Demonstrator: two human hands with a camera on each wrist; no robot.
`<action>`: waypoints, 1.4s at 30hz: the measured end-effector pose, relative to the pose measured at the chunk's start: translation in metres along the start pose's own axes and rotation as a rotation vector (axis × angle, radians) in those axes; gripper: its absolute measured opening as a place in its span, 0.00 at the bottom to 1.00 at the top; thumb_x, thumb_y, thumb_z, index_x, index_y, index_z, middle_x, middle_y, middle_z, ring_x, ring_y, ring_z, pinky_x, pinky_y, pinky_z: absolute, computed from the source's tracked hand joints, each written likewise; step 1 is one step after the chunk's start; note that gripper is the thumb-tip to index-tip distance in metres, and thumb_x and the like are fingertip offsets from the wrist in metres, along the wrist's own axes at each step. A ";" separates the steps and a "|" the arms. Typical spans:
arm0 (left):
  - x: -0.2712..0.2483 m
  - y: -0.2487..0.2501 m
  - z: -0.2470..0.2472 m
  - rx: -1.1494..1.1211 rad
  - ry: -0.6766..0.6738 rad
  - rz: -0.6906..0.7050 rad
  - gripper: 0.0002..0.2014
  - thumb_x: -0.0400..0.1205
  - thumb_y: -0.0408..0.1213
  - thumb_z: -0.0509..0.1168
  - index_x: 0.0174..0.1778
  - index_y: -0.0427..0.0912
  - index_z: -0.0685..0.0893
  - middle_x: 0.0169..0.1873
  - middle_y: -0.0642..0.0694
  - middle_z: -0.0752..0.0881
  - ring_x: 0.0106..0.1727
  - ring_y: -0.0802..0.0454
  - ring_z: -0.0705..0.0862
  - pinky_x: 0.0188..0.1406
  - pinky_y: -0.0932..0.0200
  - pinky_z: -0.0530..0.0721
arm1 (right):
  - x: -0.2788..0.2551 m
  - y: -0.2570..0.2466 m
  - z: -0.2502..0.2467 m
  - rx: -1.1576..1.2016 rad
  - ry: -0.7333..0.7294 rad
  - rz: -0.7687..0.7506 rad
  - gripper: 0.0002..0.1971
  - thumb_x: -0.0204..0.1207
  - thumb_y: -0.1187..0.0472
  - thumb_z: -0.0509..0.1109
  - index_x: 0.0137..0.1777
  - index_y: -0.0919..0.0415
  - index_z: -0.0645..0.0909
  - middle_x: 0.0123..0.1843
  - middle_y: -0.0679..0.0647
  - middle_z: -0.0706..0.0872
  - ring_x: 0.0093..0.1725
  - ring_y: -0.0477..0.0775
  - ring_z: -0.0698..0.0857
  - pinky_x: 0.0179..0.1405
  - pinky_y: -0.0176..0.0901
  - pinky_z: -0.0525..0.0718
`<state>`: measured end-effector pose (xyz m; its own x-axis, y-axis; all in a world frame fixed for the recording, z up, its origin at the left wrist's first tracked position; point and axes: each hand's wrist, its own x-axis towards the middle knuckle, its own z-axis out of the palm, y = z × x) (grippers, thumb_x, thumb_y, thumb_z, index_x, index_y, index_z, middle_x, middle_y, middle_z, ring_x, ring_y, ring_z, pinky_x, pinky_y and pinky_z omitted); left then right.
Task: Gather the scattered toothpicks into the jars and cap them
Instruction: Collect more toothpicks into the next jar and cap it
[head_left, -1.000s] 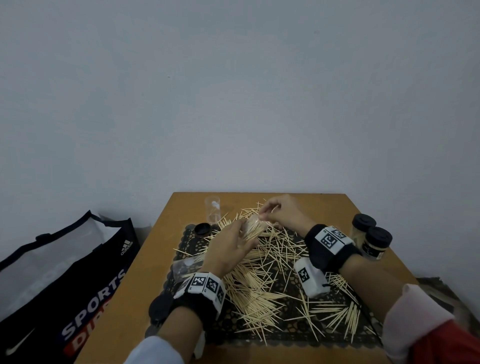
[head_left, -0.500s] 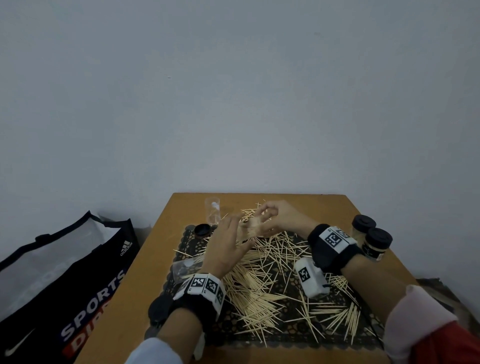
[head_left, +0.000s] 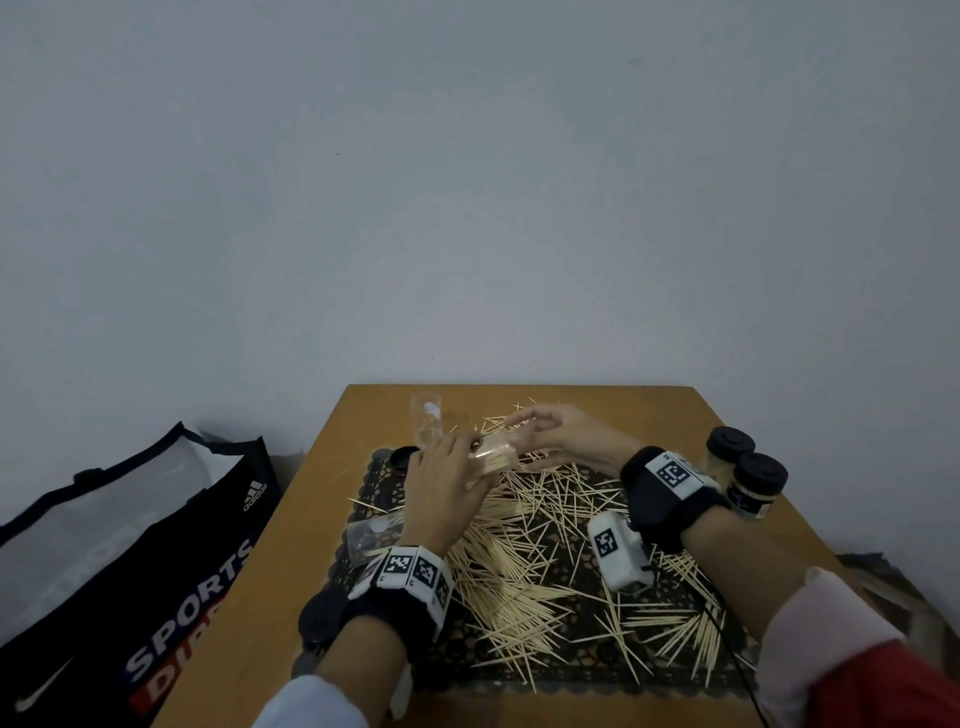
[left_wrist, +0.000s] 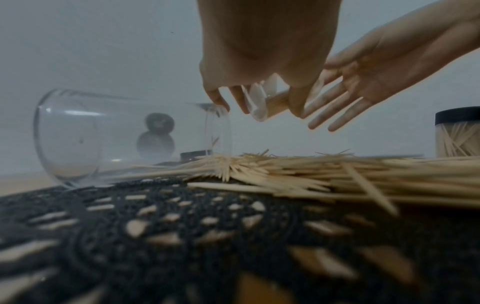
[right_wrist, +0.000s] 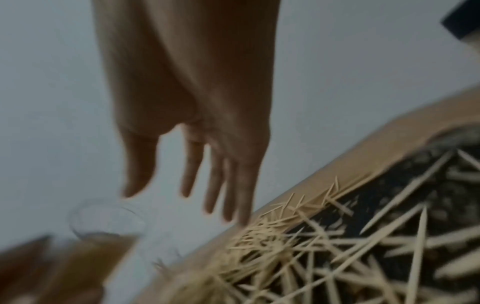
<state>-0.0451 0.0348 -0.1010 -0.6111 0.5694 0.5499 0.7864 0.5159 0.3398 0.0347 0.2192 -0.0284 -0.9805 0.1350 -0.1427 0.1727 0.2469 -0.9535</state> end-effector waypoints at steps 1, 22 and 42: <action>0.000 -0.001 0.000 0.015 0.010 -0.052 0.24 0.79 0.53 0.70 0.69 0.48 0.77 0.64 0.52 0.81 0.66 0.50 0.77 0.58 0.53 0.70 | 0.005 0.003 -0.002 -0.119 0.077 0.001 0.21 0.73 0.58 0.76 0.65 0.59 0.80 0.62 0.58 0.85 0.59 0.57 0.86 0.55 0.49 0.88; 0.001 -0.001 -0.002 0.074 -0.033 -0.145 0.26 0.76 0.53 0.72 0.67 0.48 0.76 0.65 0.49 0.81 0.67 0.46 0.78 0.62 0.47 0.76 | 0.032 0.026 0.041 -0.857 -0.059 0.054 0.38 0.60 0.51 0.86 0.70 0.57 0.76 0.65 0.56 0.80 0.64 0.58 0.80 0.64 0.52 0.81; 0.000 0.001 -0.005 0.056 -0.066 -0.141 0.24 0.78 0.53 0.70 0.67 0.47 0.77 0.65 0.49 0.81 0.64 0.49 0.79 0.60 0.48 0.79 | 0.021 0.031 0.036 -0.929 0.030 -0.016 0.24 0.71 0.62 0.77 0.68 0.56 0.77 0.55 0.49 0.80 0.51 0.49 0.79 0.47 0.38 0.77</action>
<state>-0.0438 0.0324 -0.0964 -0.7212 0.5288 0.4475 0.6871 0.6278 0.3657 0.0156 0.1949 -0.0702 -0.9829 0.1465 -0.1119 0.1774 0.9168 -0.3578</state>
